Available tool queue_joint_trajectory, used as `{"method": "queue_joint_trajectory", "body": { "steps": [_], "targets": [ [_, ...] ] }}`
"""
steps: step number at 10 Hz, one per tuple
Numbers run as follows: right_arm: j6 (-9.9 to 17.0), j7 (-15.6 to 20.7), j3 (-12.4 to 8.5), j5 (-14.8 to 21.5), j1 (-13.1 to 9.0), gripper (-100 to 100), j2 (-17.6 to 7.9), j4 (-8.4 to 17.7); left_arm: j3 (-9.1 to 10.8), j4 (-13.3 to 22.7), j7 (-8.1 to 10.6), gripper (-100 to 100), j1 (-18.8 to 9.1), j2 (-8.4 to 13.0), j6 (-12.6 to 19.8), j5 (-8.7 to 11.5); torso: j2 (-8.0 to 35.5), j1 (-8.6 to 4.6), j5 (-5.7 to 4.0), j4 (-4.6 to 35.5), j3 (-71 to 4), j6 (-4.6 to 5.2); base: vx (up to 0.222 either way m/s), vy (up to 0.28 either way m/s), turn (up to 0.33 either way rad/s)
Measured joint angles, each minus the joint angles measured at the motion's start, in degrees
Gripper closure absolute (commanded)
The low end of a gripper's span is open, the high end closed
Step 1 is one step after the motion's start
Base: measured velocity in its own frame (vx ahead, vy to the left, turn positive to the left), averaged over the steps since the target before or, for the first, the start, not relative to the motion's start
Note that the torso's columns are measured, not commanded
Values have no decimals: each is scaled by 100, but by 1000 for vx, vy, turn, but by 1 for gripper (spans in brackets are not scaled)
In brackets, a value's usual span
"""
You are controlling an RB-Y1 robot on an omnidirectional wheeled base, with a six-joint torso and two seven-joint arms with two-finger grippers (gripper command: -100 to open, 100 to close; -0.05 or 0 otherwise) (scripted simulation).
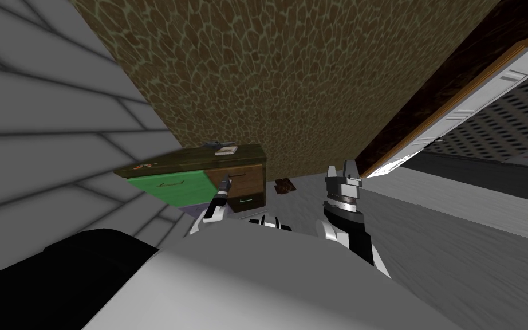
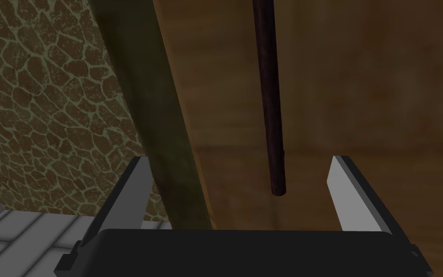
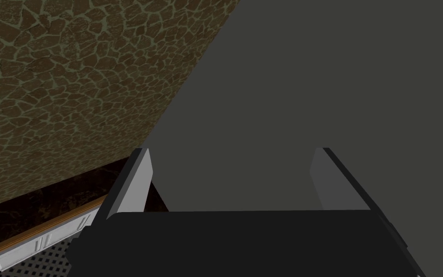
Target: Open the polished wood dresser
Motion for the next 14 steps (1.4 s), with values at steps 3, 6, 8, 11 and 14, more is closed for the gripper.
{"method": "queue_joint_trajectory", "body": {
  "steps": [3,6,8,11,14],
  "targets": [
    [0,0,1,0,-2,0,1,1,17,21,-2,-100,-33,-354,-9,2,55,-15,-5,17,35,0,33,3,0],
    [1,0,1,0,-3,0,1,1,25,19,1,-100,-40,-769,-7,4,18,-1,0,6,12,0,-4,0,-1],
    [1,0,1,0,-2,0,1,1,24,23,-2,-100,-42,-893,-15,3,13,-2,-1,4,8,0,29,8,-9],
    [0,0,1,0,-2,0,1,1,53,-188,0,100,-1,-889,158,24,26,-7,-2,8,17,1,16,2,8],
    [1,0,2,0,-4,0,2,1,23,-159,6,100,22,-896,106,23,58,-22,-7,15,35,-5,-95,-38,3]
  ]
}}
